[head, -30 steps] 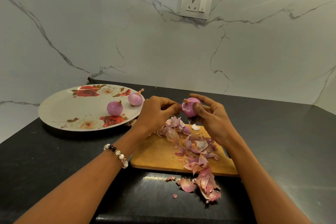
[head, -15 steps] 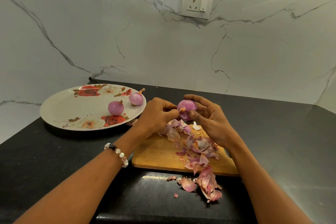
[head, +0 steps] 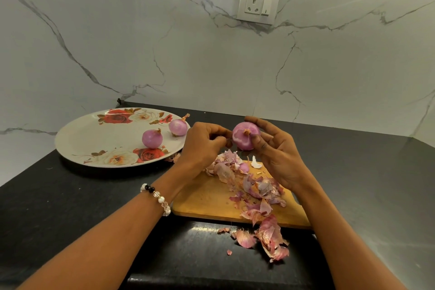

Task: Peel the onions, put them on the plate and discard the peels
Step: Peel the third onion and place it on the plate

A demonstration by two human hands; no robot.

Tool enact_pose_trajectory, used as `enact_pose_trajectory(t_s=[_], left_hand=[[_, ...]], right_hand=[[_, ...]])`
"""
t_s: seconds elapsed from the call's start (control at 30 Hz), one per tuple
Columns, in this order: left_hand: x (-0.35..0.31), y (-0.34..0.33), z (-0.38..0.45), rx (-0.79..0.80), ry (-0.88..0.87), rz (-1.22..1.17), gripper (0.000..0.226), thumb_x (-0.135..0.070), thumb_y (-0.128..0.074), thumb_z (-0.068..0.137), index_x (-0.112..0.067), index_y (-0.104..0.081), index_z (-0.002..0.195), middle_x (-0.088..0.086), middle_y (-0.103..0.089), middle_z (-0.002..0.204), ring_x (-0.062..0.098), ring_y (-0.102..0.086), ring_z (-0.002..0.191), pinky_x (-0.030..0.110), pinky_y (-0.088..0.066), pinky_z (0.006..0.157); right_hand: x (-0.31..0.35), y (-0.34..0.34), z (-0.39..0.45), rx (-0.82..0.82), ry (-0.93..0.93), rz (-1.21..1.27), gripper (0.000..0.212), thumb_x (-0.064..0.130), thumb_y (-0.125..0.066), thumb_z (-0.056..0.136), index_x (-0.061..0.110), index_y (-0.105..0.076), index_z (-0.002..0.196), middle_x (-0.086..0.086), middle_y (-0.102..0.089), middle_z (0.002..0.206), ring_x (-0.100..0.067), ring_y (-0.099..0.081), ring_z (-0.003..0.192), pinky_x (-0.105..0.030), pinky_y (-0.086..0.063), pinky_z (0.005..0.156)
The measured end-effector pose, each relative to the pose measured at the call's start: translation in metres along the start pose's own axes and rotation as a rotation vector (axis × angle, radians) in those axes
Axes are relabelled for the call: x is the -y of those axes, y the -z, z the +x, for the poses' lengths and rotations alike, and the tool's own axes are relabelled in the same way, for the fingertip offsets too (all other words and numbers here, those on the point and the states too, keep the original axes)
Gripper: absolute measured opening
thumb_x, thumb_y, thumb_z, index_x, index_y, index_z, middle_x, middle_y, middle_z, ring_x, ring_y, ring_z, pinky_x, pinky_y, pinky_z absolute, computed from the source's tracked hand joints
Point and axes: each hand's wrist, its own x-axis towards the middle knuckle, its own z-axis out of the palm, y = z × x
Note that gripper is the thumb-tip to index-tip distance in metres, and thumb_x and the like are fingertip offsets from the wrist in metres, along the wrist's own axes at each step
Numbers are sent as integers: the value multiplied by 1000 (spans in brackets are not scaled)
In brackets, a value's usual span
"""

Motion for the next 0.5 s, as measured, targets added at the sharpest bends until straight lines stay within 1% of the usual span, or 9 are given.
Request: enact_pose_trajectory(t_s=[0.1, 0.17, 0.23, 0.33, 0.4, 0.43, 0.5], left_hand=[[-2, 2, 1, 58, 23, -49, 22, -3, -57, 90, -10, -72, 104, -2, -71, 85, 11, -70, 82, 24, -58, 77], [-1, 2, 0, 84, 37, -68, 23, -3, -55, 91, -11, -72, 103, -3, -71, 84, 10, -69, 83, 23, -57, 77], [-1, 1, 0, 82, 51, -89, 21, -7, -54, 93, -10, -73, 102, -2, -71, 84, 11, -68, 83, 20, -57, 75], [-5, 3, 1, 73, 79, -173, 22, -24, -59, 93, -9, -74, 94, 1, -73, 82, 13, -69, 78, 17, -55, 70], [-7, 5, 0, 103, 94, -213, 29, -37, -62, 85, -11, -75, 91, -1, -73, 79, 10, -70, 74, 14, -54, 67], [-9, 5, -1, 121, 101, -221, 32, -40, -63, 79, -13, -74, 90, -3, -73, 77, 9, -69, 72, 14, -53, 65], [-10, 6, -1, 146, 126, -231, 31, -37, -67, 74, -13, -74, 93, -5, -72, 78, 9, -69, 73, 13, -53, 64]], right_hand=[[2, 1, 0, -45, -10, 51, 57, 38, -71, 82, 10, -58, 130, -11, -72, 114, -32, -68, 105, -33, -61, 77], [1, 1, 0, -64, -26, 44, 46, 26, -61, 87, 8, -57, 129, -9, -73, 110, -30, -69, 101, -32, -61, 75], [1, 1, 0, -70, -31, 37, 41, 20, -56, 89, 7, -57, 128, -9, -74, 109, -29, -70, 100, -30, -61, 75], [1, 2, 0, -72, -32, 37, 42, 19, -56, 89, 6, -57, 129, -9, -73, 109, -29, -69, 103, -29, -60, 76], [0, 2, 0, -72, -41, 17, 42, 19, -56, 89, 8, -58, 129, -8, -73, 111, -31, -68, 106, -30, -60, 78], [0, 1, 0, -68, -43, 8, 42, 20, -56, 89, 9, -58, 129, -8, -73, 111, -32, -68, 107, -31, -60, 80], [1, 1, -1, -56, -44, -17, 41, 21, -57, 87, 12, -59, 127, -6, -74, 111, -31, -69, 107, -32, -60, 81]])
